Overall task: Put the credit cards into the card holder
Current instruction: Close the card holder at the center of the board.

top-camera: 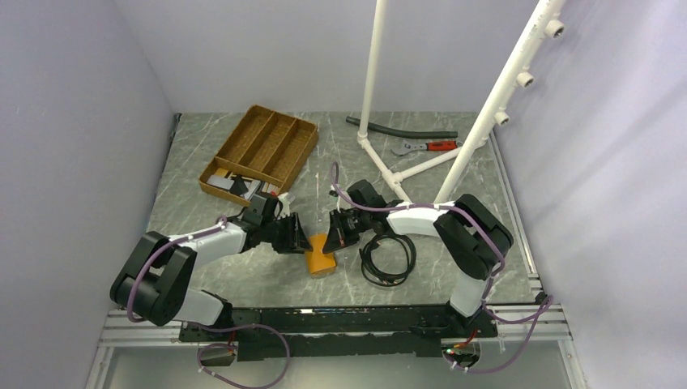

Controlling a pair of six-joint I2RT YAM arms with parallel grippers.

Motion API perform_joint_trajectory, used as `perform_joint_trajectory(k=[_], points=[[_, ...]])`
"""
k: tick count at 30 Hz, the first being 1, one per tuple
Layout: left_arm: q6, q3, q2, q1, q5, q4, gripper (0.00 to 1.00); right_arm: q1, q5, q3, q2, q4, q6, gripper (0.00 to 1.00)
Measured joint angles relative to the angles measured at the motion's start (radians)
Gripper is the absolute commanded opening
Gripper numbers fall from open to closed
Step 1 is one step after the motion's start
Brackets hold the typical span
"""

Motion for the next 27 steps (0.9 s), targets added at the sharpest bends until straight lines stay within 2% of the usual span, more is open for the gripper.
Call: perform_joint_trajectory(k=[7,27], points=[[0.0,0.0,0.017,0.005,0.015,0.017,0.36,0.0,-0.016,0.004,0.014,0.007,0.0,0.0],[-0.005,0.0,0.027,0.008,0.023,0.034,0.35,0.011,-0.054,0.071,0.098,-0.015,0.022,0.0]])
